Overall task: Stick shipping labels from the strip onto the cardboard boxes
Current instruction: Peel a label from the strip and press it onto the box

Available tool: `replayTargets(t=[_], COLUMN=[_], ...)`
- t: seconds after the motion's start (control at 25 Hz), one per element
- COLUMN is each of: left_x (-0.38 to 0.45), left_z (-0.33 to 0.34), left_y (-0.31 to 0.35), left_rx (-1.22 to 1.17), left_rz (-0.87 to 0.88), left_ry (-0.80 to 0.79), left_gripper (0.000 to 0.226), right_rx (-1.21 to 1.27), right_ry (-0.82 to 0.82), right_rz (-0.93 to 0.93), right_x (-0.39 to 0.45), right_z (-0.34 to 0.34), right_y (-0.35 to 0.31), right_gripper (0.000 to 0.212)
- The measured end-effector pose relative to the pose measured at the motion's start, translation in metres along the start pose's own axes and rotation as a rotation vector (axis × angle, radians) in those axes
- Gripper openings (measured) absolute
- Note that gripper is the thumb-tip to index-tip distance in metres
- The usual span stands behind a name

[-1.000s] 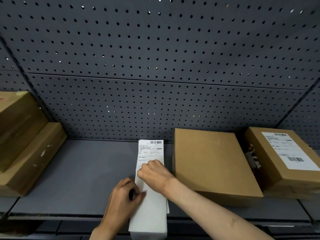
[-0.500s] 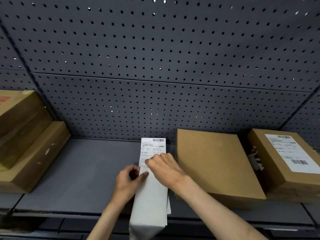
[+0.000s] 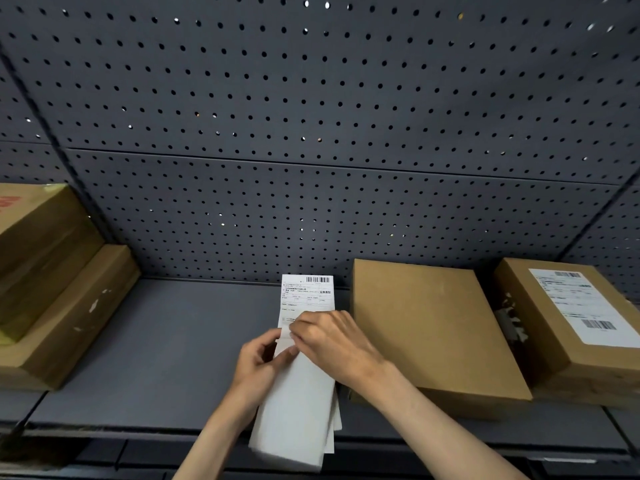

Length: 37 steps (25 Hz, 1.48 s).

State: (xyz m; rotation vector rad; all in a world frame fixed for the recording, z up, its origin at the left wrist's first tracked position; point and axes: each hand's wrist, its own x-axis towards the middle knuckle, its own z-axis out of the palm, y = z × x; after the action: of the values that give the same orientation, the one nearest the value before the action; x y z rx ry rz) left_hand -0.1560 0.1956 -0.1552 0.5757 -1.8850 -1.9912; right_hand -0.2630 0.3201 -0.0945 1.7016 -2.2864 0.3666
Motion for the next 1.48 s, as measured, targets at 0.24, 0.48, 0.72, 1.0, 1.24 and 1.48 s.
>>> replayTargets(t=[0.24,0.48,0.72,1.0,1.24,1.48], left_x=[-0.010,-0.008,-0.014,-0.014,-0.016,-0.016], left_z=[-0.002,-0.005,0.000,0.005,0.000,-0.005], left_y=[0.003,0.001,0.002,0.016,0.015,0.017], left_rx=[-0.003,0.010,-0.086,-0.189,-0.132,-0.234], left_rz=[0.035,0.069,0.027,-0.020,0.040,-0.059], left_ry=[-0.025,-0.047,-0.025,0.052,-0.024,-0.094], left_gripper=[0.020,0.028,0.028,0.017,0.018,0.030], right_rx=[0.138,0.130,0.198,0.283,0.364,0.442], right_ry=[0.006,0.027,0.033,0.081,0.040,0.076], right_rz=[-0.040,-0.035,-0.023,0.017,0.035,0.134], right_x=[-0.004,-0.010,-0.012,-0.012,-0.010,-0.012], right_z=[-0.001,0.006,0.009,0.014,0.007,0.010], right_y=[0.003,0.000,0.005,0.009,0.013,0.015], right_gripper=[0.018,0.026,0.025,0.028,0.022,0.020])
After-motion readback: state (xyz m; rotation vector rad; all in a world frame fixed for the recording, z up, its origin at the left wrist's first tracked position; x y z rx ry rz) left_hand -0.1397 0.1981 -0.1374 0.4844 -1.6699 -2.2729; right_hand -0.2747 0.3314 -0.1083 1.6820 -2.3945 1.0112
